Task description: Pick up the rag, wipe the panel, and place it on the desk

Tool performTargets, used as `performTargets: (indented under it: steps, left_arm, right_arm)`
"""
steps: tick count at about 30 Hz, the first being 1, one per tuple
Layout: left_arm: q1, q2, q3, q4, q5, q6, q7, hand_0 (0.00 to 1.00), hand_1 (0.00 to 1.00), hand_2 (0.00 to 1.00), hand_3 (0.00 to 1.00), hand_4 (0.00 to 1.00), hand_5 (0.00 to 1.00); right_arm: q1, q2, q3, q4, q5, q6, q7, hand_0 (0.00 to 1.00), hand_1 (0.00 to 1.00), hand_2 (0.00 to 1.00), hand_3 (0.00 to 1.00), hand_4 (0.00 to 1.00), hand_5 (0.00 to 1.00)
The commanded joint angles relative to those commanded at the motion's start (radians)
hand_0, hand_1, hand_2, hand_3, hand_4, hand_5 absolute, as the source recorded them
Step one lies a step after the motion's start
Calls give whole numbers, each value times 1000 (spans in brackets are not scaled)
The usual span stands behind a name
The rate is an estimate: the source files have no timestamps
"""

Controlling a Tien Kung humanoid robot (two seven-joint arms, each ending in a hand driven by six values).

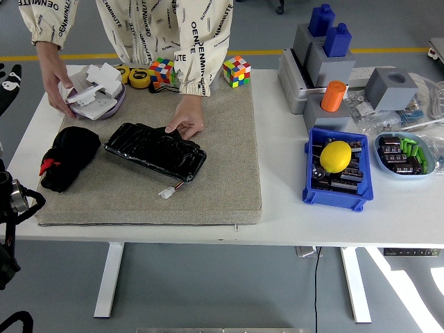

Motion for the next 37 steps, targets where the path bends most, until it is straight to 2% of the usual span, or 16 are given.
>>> performTargets:
  steps: [11, 37]
  left_arm:
    - [-20, -3, 45, 4, 1, -1, -2, 404, 548, 550, 576, 838, 146]
    - [-20, -3, 64, 3, 0, -4, 3, 404, 546, 550, 575, 834, 145]
  right_arm:
    - [-26, 23, 73, 0, -26, -3, 2, 525, 554, 491, 520, 843, 352]
    - [-20, 14, 39, 0, -13, 1, -1, 525, 554, 490, 520, 840, 354]
